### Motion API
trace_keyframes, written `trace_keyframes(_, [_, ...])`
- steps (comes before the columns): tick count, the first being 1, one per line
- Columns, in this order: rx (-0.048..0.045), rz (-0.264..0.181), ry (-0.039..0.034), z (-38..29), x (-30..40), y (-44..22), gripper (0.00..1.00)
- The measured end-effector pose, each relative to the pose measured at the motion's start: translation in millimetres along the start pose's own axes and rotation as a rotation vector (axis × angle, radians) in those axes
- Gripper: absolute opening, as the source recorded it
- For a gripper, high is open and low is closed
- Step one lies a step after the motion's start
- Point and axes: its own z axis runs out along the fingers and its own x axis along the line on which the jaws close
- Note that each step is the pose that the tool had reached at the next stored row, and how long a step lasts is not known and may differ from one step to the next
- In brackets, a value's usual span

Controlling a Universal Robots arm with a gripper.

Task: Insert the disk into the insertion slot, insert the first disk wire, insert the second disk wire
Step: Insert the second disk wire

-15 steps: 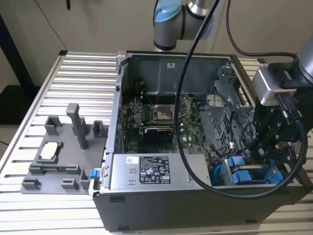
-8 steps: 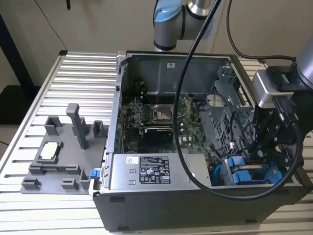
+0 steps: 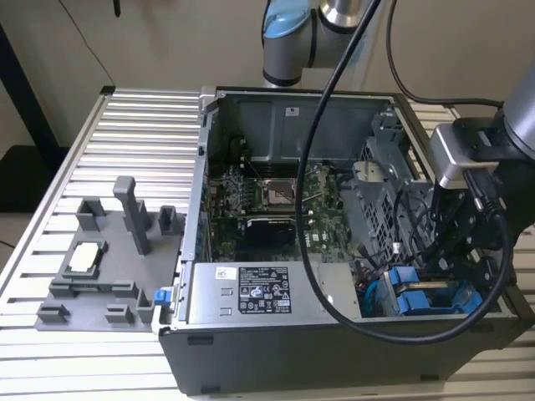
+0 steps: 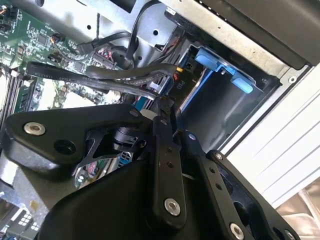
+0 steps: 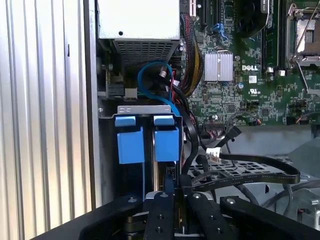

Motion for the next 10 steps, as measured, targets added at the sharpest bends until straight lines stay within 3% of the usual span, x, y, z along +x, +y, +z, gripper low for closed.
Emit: trace_keyframes(10, [0.0, 0.0, 0.0004, 5.8, 0.7, 0.0, 0.16])
